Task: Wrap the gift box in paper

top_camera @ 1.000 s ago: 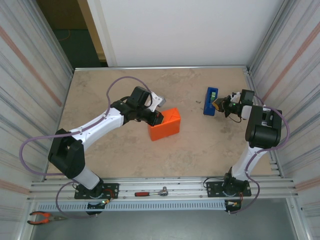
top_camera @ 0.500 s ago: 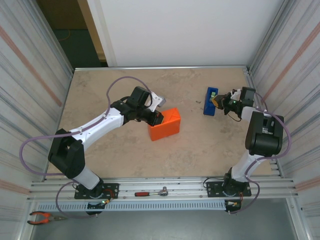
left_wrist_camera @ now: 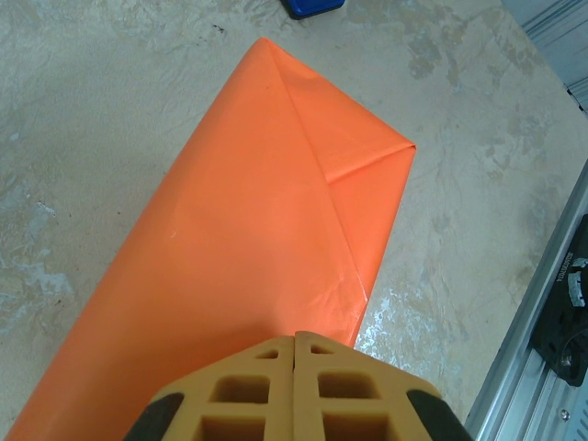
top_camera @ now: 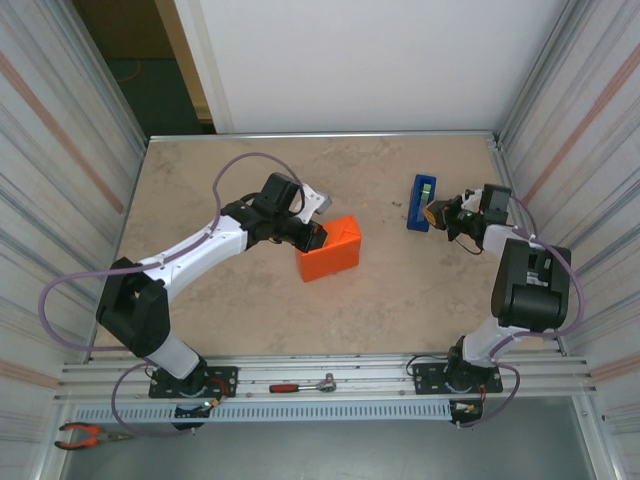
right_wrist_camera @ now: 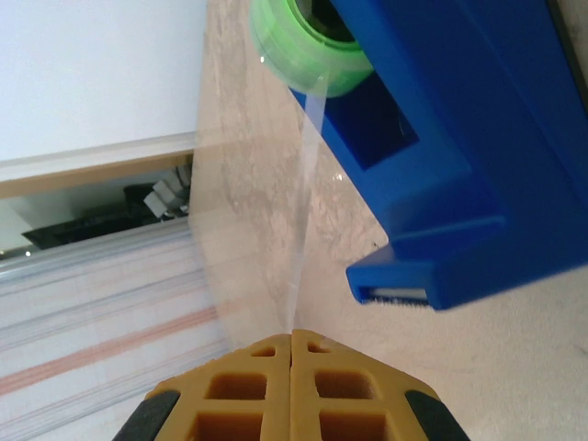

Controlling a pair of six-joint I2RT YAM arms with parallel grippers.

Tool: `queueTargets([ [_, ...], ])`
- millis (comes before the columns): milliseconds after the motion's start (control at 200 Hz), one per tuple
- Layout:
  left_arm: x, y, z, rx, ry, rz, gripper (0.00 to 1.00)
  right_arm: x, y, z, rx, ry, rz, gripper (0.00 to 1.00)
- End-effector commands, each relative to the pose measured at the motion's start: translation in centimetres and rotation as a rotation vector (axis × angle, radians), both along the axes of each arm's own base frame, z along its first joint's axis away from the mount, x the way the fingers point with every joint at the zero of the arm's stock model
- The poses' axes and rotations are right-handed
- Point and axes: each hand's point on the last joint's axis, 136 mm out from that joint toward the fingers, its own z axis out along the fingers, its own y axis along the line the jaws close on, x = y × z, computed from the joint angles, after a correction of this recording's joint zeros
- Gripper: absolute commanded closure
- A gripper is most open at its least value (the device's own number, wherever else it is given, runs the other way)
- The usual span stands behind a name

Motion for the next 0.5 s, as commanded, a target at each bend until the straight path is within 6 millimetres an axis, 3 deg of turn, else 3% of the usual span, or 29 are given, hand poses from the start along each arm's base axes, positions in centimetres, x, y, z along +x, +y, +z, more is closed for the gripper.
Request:
queueTargets([
  [0,-1.8,1.5,-5.0,0.124,0.120,-0.009,1.00,-1.4,0.7,0.0,0.013,0.031,0.002,1.00],
  [496,-1.7,1.5,-5.0,0.126,0.116,-0.008,1.00,-3.4,0.9,-1.7,0.013,0.076,-0.011,1.00],
])
